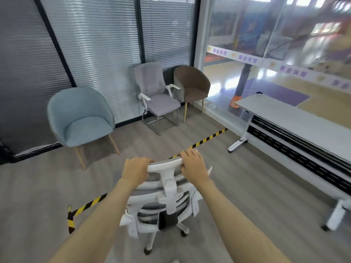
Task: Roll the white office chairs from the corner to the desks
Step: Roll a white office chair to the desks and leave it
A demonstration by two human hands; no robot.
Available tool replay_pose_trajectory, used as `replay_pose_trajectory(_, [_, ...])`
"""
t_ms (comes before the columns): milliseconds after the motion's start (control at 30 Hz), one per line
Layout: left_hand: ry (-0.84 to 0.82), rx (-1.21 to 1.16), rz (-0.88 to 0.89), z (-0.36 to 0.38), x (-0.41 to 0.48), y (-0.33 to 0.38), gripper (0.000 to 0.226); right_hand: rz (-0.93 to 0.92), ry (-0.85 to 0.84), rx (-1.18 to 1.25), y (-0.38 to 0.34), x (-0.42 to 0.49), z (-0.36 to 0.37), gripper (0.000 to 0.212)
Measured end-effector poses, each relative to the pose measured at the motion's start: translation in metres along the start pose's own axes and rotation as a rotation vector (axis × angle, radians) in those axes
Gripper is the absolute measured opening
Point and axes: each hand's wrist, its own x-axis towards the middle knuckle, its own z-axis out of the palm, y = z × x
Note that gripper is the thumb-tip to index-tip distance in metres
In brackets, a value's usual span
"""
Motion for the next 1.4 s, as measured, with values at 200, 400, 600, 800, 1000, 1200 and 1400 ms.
replay_pose_trajectory(200, [0.044,-0.023,0.192,0.01,0.096,0.062,0.037,0.136,0.046,-0.069,0.089,0.024,-0.014,0.031])
replay_pose_trajectory(400, [0.069,-0.015,0.355,0.007,0.195,0.129,0.034,0.288,0.057,-0.109,0.175,0.053,-0.025,0.029])
replay_pose_trajectory(600, [0.024,0.017,0.519,0.012,0.291,0.201,0.028,0.368,-0.022,-0.185,0.26,0.074,-0.047,0.037])
replay_pose_trajectory(800, [0.008,0.094,0.611,0.025,0.387,0.276,0.03,0.456,-0.068,-0.238,0.343,0.098,-0.062,0.044])
replay_pose_trajectory(1000, [0.051,0.044,0.525,0.036,0.46,0.364,0.025,0.509,-0.041,-0.337,0.433,0.125,-0.071,0.044])
replay_pose_trajectory(1200, [0.03,-0.029,0.6,0.033,0.516,0.439,0.038,0.589,-0.041,-0.351,0.515,0.155,-0.083,0.046])
replay_pose_trajectory(1400, [0.07,-0.231,0.628,0.025,0.547,0.482,0.06,0.694,-0.071,-0.3,0.574,0.18,-0.093,0.05])
